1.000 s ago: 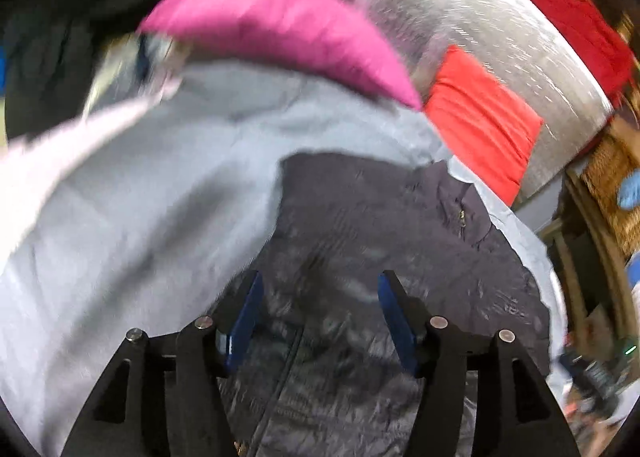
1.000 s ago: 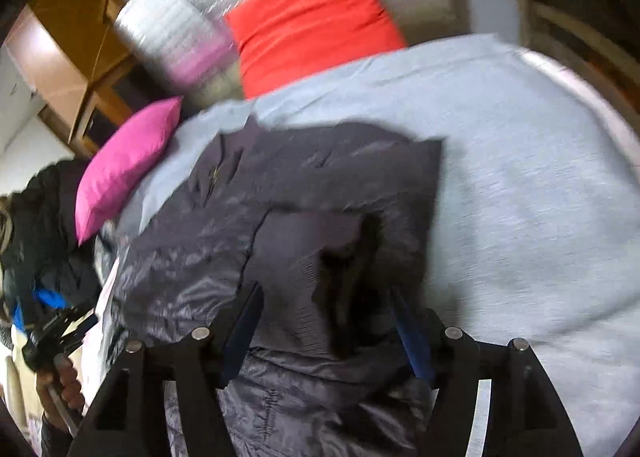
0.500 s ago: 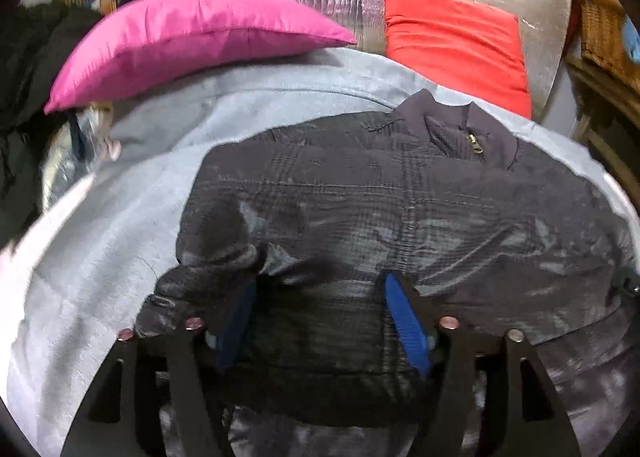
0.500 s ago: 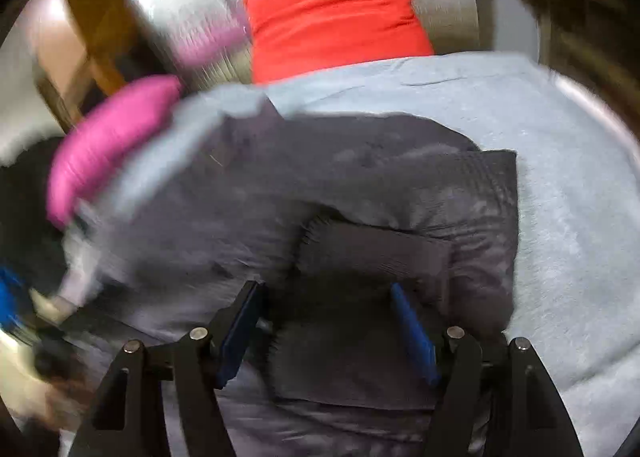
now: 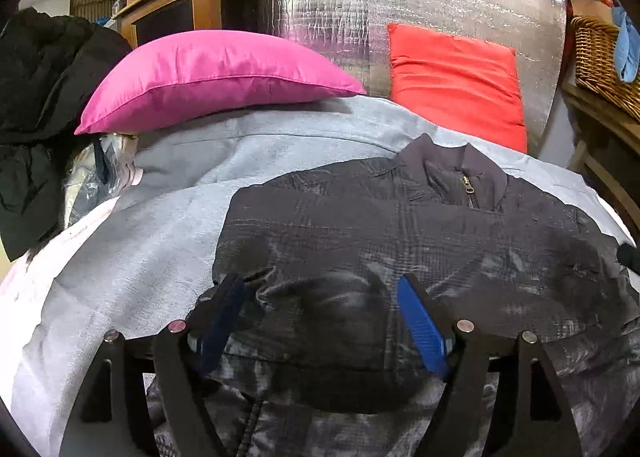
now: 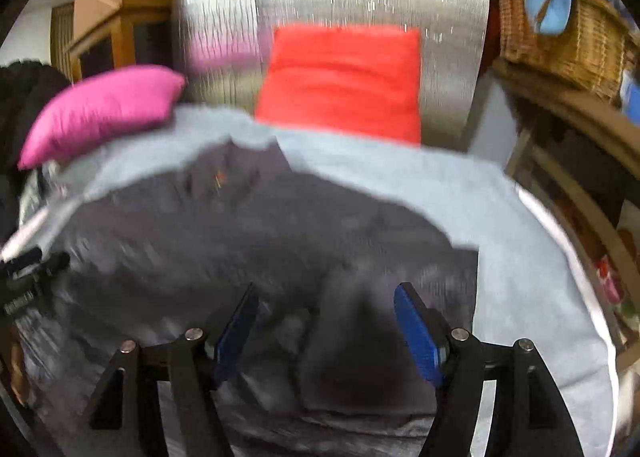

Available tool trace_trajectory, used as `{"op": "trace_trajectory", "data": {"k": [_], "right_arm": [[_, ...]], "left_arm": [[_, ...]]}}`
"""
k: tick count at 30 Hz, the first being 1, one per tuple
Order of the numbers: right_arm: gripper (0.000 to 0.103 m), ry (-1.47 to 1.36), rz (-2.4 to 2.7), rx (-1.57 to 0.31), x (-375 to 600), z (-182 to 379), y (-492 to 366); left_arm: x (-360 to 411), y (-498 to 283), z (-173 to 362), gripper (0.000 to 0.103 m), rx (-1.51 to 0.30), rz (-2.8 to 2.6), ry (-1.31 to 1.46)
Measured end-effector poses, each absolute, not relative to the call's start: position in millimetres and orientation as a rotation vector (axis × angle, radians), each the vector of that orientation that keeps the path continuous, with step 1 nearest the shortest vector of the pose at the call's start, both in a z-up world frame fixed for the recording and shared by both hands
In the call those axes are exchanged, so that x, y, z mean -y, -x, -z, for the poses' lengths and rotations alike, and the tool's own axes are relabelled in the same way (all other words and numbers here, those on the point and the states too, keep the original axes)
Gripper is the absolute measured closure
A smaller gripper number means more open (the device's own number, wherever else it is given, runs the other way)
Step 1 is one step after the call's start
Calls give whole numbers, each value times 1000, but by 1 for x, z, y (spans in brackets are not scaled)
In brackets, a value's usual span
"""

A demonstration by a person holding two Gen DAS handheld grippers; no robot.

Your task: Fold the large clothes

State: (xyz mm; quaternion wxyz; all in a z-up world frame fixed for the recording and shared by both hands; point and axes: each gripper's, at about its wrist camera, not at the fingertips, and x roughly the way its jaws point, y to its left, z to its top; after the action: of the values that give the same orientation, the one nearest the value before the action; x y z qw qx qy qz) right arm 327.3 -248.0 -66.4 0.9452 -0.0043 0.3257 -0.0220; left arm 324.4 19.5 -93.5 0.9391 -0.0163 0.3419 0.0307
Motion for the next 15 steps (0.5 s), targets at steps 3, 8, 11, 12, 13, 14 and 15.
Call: {"op": "trace_trajectory", "data": {"k": [3,8,11,12,13,14,15], "right_arm": [[24,19,7,-673,230,64,-346],[23,74,92,-835,224,118,-388],[19,74,113,-806,227,134,-389],[19,84,124,-806,226,134,-390],[18,90,126,-810,225,135,-390],[18,84,125,-813,226,135,-389],[18,78,124,-814,227,136,-391]], "left_arm": [[-8,-335,113,23,-777,-49,-23],[-9,-333,129,16,-760,-62,-10],[-9,-333,131,15,-761,-62,-7],[-10,-334,132,14,-761,-63,-4],[-11,-334,133,14,-761,-64,-3],[-11,-337,134,14,-760,-65,-5],[-10,-336,135,14,-760,-65,-7]]}}
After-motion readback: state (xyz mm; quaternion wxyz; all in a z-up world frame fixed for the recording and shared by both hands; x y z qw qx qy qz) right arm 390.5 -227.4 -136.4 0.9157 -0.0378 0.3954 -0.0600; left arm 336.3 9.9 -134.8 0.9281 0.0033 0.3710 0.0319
